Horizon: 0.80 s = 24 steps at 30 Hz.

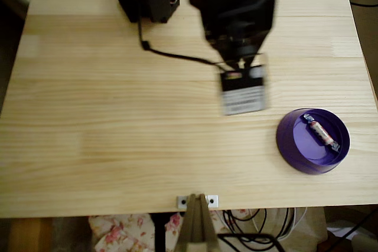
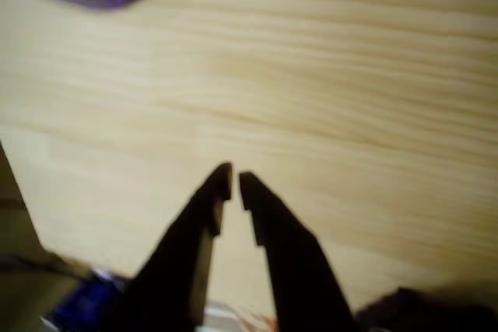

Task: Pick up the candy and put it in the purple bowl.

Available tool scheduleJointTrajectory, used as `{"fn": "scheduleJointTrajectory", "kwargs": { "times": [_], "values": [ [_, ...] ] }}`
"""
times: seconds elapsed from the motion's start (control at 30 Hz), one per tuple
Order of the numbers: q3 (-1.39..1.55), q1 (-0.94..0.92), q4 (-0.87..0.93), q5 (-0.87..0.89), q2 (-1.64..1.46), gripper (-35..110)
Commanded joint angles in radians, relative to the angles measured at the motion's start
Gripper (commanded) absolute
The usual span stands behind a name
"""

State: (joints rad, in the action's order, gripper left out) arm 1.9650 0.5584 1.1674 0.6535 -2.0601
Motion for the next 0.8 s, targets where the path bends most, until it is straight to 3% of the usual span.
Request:
{"fn": "scheduleJointTrajectory", "kwargs": {
  "times": [0.0,0.4,0.7,0.77],
  "values": [
    [0.183,-0.061,-0.163,0.028,-0.242,0],
    [0.653,-0.275,-0.460,-0.150,-0.589,0],
    [0.948,-0.494,-0.236,-0.244,-1.232,0],
    [0.985,-0.485,-0.244,-0.233,-1.236,0]
  ]
}}
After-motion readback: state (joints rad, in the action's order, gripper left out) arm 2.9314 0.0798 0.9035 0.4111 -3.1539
